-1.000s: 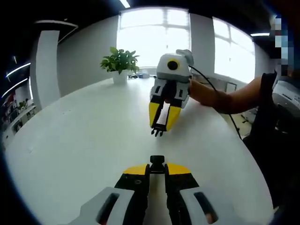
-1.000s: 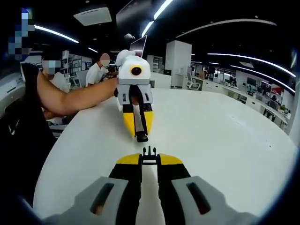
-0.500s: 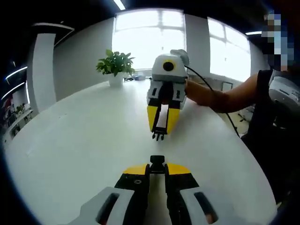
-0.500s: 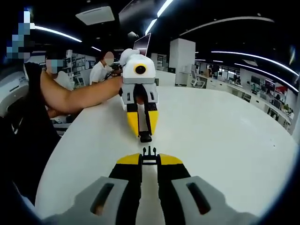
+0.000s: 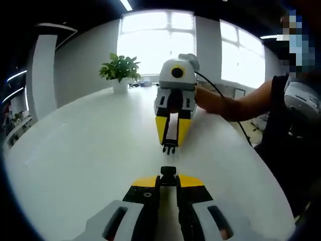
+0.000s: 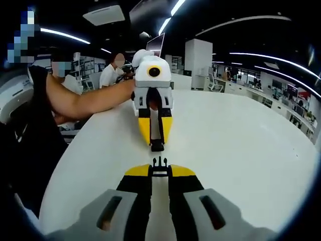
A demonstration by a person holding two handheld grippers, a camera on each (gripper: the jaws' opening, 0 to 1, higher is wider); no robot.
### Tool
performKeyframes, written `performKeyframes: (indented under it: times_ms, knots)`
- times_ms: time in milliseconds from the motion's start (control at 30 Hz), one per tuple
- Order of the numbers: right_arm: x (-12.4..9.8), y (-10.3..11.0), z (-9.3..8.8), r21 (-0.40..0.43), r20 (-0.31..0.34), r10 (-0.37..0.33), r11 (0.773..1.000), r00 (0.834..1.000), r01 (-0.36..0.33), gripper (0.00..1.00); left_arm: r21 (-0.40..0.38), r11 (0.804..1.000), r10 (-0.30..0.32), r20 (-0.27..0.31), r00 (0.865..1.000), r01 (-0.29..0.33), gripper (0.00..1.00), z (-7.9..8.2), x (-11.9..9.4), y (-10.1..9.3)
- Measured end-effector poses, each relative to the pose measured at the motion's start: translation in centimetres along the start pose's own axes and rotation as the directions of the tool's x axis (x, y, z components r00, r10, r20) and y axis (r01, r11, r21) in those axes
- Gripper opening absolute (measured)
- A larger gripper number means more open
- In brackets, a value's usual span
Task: Snap the two parts of the plastic buckle together until the buckle closes and remains connected.
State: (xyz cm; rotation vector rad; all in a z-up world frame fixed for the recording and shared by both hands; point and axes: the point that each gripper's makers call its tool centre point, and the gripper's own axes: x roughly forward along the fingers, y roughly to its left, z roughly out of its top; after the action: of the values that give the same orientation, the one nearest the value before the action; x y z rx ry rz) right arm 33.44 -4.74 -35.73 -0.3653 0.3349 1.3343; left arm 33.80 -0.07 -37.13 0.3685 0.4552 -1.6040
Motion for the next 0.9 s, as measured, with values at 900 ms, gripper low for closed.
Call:
performKeyframes:
  times_ms: [900]
  knots:
    - [0.13,0.74,-0.36,-0.015,-0.010,0.047,0.999,0.999,-0.047,0.10,0.011,1.000,-0.025,0.000,1.000,0.025,0.11,-0.10,0.26,-0.50]
